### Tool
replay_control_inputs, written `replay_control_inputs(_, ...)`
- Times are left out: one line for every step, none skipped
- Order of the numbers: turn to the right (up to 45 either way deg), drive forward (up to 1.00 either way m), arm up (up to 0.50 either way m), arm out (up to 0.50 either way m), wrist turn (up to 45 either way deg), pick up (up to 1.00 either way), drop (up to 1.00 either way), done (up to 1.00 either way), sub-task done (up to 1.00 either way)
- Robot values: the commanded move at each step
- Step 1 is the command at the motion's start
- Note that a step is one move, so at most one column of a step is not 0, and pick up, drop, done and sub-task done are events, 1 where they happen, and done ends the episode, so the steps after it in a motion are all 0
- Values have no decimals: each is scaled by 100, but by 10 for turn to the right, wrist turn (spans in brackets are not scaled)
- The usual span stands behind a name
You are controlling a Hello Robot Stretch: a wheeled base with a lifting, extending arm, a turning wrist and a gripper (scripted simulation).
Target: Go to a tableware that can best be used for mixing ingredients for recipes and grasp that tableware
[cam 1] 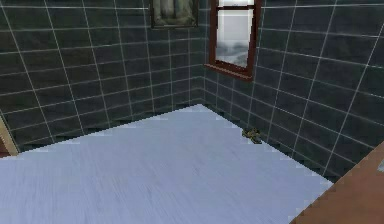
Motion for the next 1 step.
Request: replay_control_inputs(0,0,0,0,0,100,0,0,0)
